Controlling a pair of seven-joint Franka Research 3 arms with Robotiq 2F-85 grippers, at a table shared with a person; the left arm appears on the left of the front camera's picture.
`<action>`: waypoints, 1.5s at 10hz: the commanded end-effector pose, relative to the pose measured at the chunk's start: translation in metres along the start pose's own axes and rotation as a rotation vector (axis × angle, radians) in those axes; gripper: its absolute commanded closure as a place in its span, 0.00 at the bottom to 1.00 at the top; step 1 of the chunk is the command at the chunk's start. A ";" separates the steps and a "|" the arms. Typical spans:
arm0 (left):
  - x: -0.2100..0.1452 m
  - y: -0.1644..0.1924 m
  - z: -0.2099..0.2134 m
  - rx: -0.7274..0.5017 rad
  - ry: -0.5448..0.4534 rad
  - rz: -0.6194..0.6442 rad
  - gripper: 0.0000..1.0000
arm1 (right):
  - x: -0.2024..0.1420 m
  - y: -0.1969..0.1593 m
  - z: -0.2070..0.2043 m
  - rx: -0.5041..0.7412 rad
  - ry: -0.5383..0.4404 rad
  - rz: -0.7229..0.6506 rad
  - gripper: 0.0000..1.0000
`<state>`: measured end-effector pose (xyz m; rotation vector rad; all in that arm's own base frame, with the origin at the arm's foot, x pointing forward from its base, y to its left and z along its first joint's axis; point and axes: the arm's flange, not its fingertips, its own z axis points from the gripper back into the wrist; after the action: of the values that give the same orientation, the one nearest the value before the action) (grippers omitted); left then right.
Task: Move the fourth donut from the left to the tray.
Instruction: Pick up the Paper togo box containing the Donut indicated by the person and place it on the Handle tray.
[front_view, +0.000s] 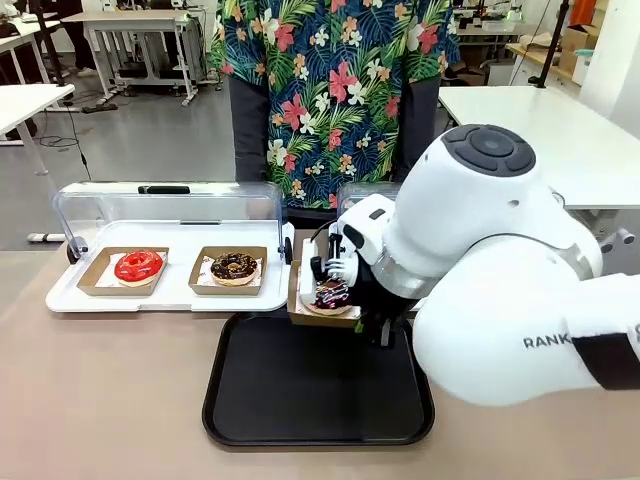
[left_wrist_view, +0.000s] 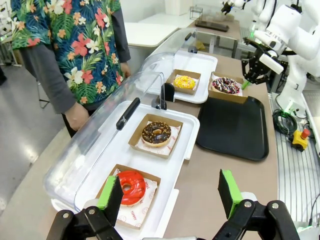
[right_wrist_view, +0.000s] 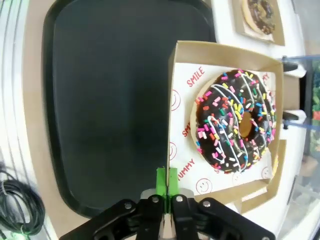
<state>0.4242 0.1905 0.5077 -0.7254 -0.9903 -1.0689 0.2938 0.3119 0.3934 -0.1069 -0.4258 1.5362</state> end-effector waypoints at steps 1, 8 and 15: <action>0.002 -0.002 0.000 -0.005 -0.006 -0.005 0.00 | -0.074 0.092 0.001 -0.004 -0.012 -0.018 0.98; 0.002 -0.002 0.000 -0.005 -0.006 -0.005 0.00 | -0.090 0.130 -0.030 0.076 0.009 -0.055 0.98; 0.002 -0.002 0.000 -0.005 -0.006 -0.005 0.00 | -0.104 0.135 -0.053 0.112 0.030 -0.048 0.98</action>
<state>0.4242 0.1905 0.5077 -0.7254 -0.9903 -1.0689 0.2747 0.3402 0.3100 -0.0336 -0.2721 1.5174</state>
